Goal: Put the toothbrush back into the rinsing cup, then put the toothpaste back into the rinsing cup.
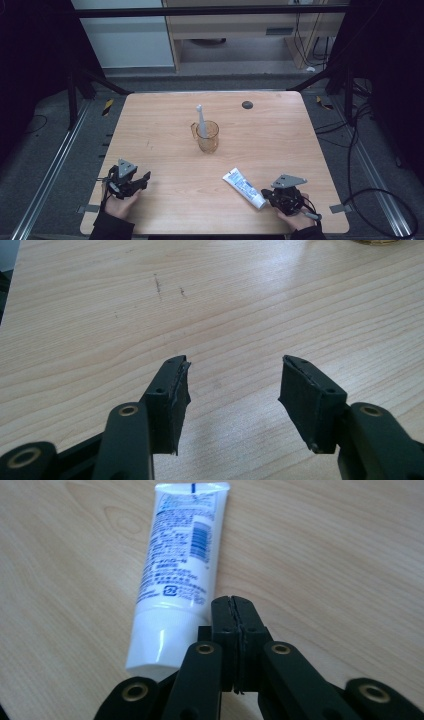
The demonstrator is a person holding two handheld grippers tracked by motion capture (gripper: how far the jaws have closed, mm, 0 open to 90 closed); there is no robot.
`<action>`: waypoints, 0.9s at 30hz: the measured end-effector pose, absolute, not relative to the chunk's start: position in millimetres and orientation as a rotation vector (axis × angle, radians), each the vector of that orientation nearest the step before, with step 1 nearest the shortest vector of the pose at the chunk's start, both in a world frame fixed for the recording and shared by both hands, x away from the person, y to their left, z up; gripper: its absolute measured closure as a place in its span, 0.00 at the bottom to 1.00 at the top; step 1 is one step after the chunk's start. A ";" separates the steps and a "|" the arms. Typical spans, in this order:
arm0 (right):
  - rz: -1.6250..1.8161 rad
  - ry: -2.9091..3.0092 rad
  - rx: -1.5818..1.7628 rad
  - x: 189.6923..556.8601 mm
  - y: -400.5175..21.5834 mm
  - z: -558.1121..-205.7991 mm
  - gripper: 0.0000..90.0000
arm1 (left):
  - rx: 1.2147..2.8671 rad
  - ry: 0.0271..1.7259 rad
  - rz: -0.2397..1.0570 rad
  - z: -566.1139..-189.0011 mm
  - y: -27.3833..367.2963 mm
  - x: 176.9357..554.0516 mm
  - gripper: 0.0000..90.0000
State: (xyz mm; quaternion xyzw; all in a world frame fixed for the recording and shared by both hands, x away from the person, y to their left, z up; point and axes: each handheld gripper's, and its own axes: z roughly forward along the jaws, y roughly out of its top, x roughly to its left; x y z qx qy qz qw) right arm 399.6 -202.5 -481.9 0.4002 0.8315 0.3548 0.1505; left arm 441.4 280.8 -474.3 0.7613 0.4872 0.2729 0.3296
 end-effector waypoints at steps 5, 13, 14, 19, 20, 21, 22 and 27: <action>1.027 2.314 1.189 403.8 -208.3 -473.5 0.90 | 1.994 1.274 0.708 -474.8 281.2 441.8 0.48; 1.055 2.236 1.202 410.2 -207.3 -458.9 0.63 | 1.992 1.278 0.705 -475.4 282.5 442.9 0.47; 1.055 2.232 1.206 411.0 -206.1 -457.2 0.60 | 1.992 1.278 0.707 -475.5 282.2 443.2 0.47; 1.059 2.240 1.208 415.8 -196.9 -448.8 0.47 | 2.002 1.276 0.706 -475.9 281.4 443.6 0.47; 1.066 2.242 1.213 416.7 -193.9 -446.6 0.45 | 2.001 1.277 0.706 -476.0 281.6 443.7 0.47; 1.075 2.242 1.202 417.5 -191.1 -444.7 0.44 | 2.001 1.279 0.704 -476.1 282.0 443.8 0.47; 1.076 2.253 1.193 418.4 -187.5 -442.6 0.41 | 1.999 1.282 0.702 -476.4 282.3 443.8 0.47; 1.048 2.292 1.187 421.5 -173.3 -438.7 0.35 | 2.008 1.284 0.699 -476.7 282.4 444.2 0.46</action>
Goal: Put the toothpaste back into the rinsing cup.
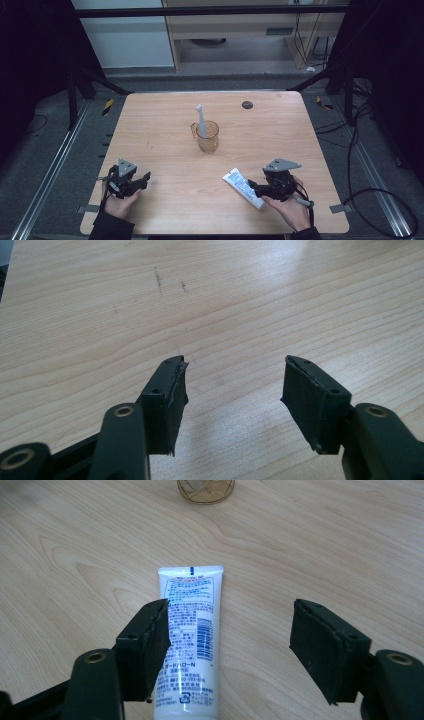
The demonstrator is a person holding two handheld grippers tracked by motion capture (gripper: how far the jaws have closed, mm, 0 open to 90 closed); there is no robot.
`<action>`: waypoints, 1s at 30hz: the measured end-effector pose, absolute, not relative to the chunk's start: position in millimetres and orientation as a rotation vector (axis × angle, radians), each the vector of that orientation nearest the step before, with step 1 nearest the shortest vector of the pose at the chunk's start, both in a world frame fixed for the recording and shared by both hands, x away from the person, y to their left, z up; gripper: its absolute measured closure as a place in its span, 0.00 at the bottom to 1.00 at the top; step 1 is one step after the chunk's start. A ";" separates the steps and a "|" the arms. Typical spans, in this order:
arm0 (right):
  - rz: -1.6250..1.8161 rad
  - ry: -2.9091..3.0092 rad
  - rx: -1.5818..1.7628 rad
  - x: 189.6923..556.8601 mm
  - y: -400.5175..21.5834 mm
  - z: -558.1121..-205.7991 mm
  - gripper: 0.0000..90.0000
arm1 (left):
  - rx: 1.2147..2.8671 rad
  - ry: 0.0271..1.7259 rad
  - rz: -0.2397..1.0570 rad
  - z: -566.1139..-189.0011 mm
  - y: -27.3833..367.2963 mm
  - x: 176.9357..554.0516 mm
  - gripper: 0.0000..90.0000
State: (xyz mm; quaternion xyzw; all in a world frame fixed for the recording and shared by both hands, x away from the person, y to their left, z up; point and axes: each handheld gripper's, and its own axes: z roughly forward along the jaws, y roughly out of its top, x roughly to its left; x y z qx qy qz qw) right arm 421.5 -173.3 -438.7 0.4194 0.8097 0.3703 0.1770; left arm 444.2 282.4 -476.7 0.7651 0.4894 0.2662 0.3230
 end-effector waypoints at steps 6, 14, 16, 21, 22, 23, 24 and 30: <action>1.009 2.331 1.191 427.6 -162.5 -437.6 0.32 | 2.012 1.288 0.698 -477.0 282.3 445.1 0.46; 0.952 2.377 1.185 433.6 -150.2 -435.4 0.28 | 2.018 1.302 0.697 -478.1 284.2 447.4 0.45; 0.943 2.408 1.179 434.5 -146.0 -437.1 0.28 | 2.015 1.302 0.699 -478.0 284.1 447.4 0.45; 0.897 2.455 1.186 437.3 -141.2 -443.0 0.29 | 2.019 1.305 0.698 -478.4 284.6 448.3 0.45; 0.886 2.466 1.189 437.8 -140.4 -444.3 0.30 | 2.019 1.305 0.699 -478.4 284.4 448.3 0.45; 0.875 2.479 1.191 438.2 -139.9 -445.4 0.30 | 2.019 1.303 0.698 -478.3 284.2 448.4 0.45; 0.869 2.483 1.194 438.5 -138.9 -446.8 0.30 | 2.023 1.301 0.699 -478.1 283.9 448.6 0.45; 0.819 2.525 1.213 441.2 -135.0 -449.7 0.31 | 2.029 1.299 0.695 -478.6 283.4 449.1 0.45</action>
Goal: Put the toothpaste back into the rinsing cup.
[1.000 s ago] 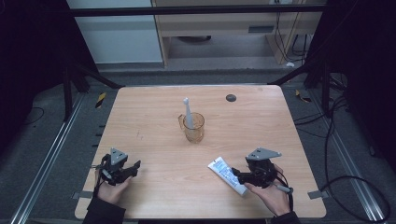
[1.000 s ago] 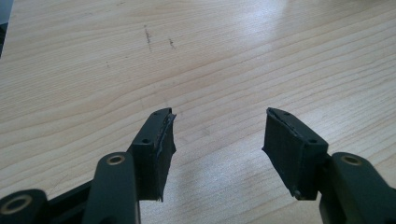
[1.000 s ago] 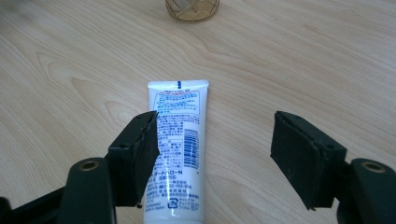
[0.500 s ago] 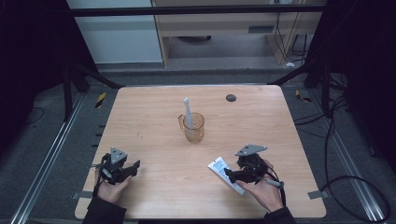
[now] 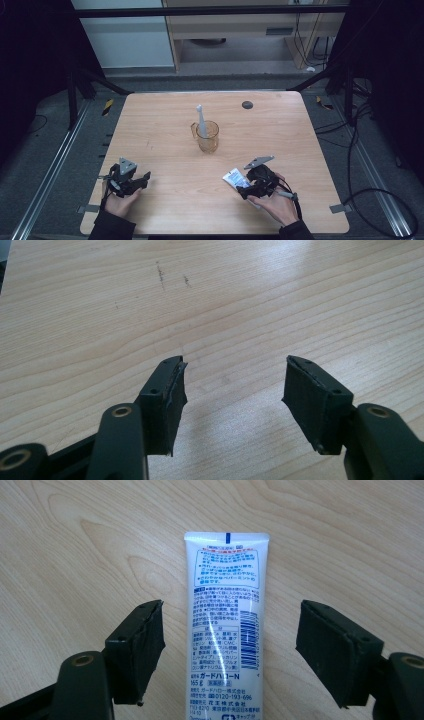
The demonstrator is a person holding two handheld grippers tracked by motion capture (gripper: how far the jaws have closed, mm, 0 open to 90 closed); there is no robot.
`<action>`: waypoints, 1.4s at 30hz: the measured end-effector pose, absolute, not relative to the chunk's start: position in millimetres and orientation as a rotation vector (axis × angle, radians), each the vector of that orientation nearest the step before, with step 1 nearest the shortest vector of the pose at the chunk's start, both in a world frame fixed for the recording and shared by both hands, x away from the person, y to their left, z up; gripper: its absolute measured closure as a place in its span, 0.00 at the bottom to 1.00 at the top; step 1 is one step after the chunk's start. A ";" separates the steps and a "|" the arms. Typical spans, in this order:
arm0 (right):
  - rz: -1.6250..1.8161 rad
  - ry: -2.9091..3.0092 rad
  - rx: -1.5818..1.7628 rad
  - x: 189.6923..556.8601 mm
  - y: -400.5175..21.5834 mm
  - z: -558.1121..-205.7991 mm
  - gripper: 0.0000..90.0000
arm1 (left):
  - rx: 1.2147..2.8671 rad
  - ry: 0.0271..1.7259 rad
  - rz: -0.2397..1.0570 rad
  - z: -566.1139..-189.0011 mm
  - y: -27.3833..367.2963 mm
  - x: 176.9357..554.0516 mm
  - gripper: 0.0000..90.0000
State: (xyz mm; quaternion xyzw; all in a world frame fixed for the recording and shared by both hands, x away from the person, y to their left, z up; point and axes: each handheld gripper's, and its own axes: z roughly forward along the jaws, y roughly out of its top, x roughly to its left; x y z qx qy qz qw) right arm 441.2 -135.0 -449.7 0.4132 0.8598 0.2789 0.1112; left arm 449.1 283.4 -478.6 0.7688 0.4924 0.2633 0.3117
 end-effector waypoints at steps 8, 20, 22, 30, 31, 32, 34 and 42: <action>0.770 2.568 1.236 445.2 -131.1 -453.9 0.34 | 2.032 1.293 0.695 -478.9 282.8 448.2 0.45; 0.670 2.646 1.253 451.5 -124.6 -463.3 0.40 | 2.039 1.292 0.692 -479.4 283.0 448.5 0.45; 0.654 2.656 1.245 453.2 -124.3 -465.4 0.41 | 2.040 1.292 0.691 -479.5 282.8 448.6 0.45; 0.599 2.672 1.250 456.2 -122.7 -470.5 0.47 | 2.045 1.291 0.689 -479.7 282.6 448.8 0.45; 0.592 2.674 1.254 456.8 -122.4 -471.0 0.47 | 2.045 1.291 0.689 -479.8 282.6 448.7 0.45; 0.593 2.677 1.261 457.8 -122.3 -471.9 0.47 | 2.045 1.291 0.688 -479.8 282.5 448.7 0.45; 0.586 2.685 1.264 458.8 -122.0 -472.4 0.47 | 2.046 1.290 0.688 -479.8 282.4 448.7 0.45; 0.544 2.699 1.269 461.8 -119.1 -473.1 0.48 | 2.052 1.290 0.686 -480.6 281.8 449.2 0.45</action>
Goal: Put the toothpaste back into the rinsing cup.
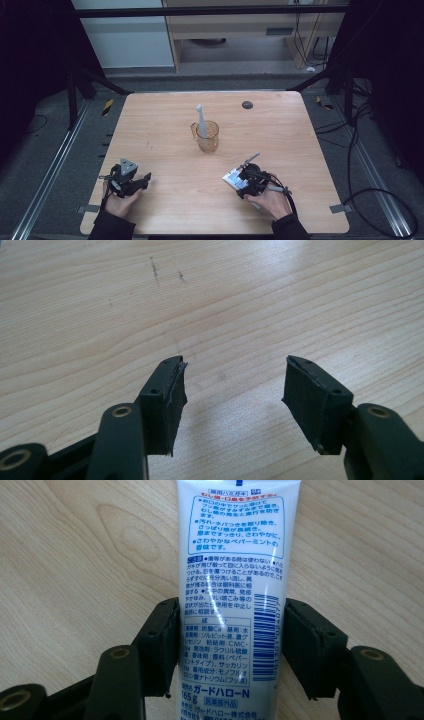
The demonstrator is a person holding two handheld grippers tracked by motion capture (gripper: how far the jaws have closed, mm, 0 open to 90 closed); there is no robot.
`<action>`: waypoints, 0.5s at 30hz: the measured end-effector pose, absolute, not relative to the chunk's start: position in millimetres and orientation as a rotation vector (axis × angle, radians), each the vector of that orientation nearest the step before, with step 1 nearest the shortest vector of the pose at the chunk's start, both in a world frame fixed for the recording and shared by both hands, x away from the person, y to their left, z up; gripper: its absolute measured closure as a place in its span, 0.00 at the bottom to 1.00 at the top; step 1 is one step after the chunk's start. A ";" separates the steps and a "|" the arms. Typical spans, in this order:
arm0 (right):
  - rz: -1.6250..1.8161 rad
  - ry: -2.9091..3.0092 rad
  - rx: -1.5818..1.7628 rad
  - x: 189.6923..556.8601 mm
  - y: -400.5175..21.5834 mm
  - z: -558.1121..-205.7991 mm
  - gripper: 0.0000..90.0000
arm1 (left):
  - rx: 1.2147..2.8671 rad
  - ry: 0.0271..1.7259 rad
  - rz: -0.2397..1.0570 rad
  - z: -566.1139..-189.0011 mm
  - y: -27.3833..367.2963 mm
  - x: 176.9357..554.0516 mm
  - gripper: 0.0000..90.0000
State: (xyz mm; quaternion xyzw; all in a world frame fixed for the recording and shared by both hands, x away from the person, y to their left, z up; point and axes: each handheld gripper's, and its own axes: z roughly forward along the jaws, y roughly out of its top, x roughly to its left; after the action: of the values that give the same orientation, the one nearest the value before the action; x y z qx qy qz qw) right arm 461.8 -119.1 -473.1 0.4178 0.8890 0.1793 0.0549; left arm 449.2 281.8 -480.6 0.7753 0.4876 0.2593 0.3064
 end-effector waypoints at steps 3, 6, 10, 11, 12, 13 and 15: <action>0.520 2.702 1.266 461.8 -116.9 -472.4 0.50 | 2.054 1.289 0.685 -480.6 281.4 449.0 0.45; 0.502 2.703 1.287 462.2 -115.5 -470.8 0.55 | 2.052 1.289 0.685 -480.4 281.6 449.1 0.45; 0.498 2.698 1.295 461.8 -115.3 -466.5 0.65 | 2.052 1.290 0.684 -480.7 281.6 449.1 0.45; 0.505 2.699 1.290 462.0 -116.2 -465.9 0.67 | 2.052 1.289 0.685 -480.5 281.5 449.0 0.45; 0.512 2.696 1.301 461.7 -116.7 -464.9 0.69 | 2.052 1.289 0.686 -480.3 281.5 449.0 0.45; 0.520 2.695 1.308 461.7 -117.8 -464.4 0.71 | 2.051 1.289 0.686 -480.3 281.5 449.0 0.45; 0.538 2.699 1.320 461.6 -119.4 -463.4 0.72 | 2.052 1.289 0.685 -480.4 281.7 449.1 0.45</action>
State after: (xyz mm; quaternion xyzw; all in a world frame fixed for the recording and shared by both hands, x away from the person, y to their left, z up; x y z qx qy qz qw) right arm 461.6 -119.4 -463.4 0.4320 0.8834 0.1759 0.0445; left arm 449.1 281.7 -480.4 0.7756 0.4872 0.2590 0.3065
